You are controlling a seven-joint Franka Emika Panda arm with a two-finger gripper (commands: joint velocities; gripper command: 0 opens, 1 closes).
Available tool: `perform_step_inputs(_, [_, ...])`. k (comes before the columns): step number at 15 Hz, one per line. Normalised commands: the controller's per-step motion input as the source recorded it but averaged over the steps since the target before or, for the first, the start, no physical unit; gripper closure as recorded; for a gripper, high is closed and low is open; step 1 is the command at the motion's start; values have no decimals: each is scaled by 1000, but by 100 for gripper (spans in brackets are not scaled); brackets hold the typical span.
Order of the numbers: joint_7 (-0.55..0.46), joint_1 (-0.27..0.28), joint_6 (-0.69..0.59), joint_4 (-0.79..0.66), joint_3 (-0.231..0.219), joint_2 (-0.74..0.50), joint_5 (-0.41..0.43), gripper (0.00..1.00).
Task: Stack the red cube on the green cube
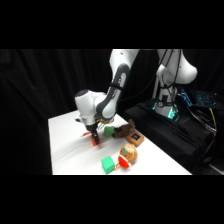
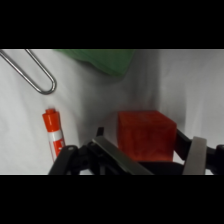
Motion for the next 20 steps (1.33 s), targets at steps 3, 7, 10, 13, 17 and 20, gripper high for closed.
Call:
perform_step_inputs(3, [71,-15,104,99,33,61,-55,42])
perform_step_inputs(7, [100,12,92,73,2,25,-81,71])
perform_step_inputs(10, [172,87,38,-81,-51,-156,-128,73])
perform_step_inputs(13, [174,122,-43,-212,-49,-345,-143,75])
perform_step_inputs(17, [218,166,-161,-236,-79,-400,-195,75])
perform_step_inputs(20, [223,189,-197,-254,-77,-408,-229,75])
